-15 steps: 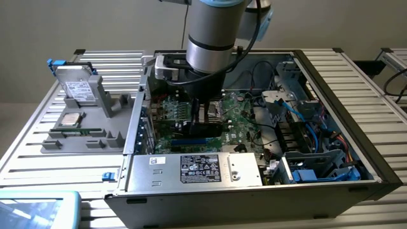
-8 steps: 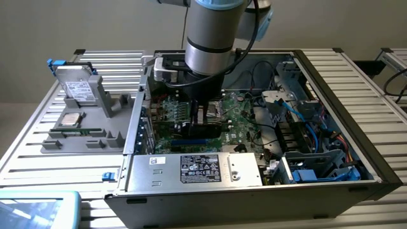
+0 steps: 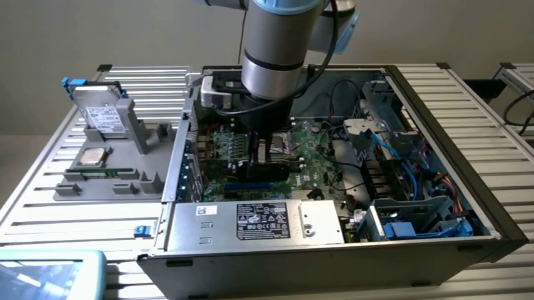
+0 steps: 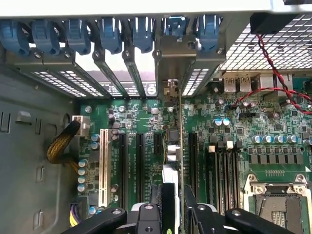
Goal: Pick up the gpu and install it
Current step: 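Insert the gpu into the slot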
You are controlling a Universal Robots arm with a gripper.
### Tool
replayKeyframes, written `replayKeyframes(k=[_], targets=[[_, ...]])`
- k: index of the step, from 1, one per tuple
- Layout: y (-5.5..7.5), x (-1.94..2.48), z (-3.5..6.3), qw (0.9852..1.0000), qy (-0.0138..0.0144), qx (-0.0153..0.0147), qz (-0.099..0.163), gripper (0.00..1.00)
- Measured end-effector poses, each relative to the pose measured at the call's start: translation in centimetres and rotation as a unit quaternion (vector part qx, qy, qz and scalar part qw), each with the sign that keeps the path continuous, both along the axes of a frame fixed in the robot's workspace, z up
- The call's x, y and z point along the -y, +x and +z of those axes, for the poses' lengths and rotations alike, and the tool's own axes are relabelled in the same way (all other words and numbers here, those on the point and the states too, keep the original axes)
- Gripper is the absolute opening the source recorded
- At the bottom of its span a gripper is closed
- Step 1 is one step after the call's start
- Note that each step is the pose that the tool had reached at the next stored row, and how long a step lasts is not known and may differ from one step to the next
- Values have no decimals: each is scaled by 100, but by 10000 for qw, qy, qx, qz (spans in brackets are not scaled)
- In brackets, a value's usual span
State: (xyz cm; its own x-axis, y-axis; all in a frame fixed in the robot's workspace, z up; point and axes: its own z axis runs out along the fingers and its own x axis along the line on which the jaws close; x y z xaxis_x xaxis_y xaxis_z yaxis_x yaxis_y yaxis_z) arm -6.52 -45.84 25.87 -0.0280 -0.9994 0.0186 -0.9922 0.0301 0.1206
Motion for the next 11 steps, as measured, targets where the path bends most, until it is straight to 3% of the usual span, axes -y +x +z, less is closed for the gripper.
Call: replayKeyframes(k=[11], targets=[[-17,-10,-23,10000,-1,-1,0,29]])
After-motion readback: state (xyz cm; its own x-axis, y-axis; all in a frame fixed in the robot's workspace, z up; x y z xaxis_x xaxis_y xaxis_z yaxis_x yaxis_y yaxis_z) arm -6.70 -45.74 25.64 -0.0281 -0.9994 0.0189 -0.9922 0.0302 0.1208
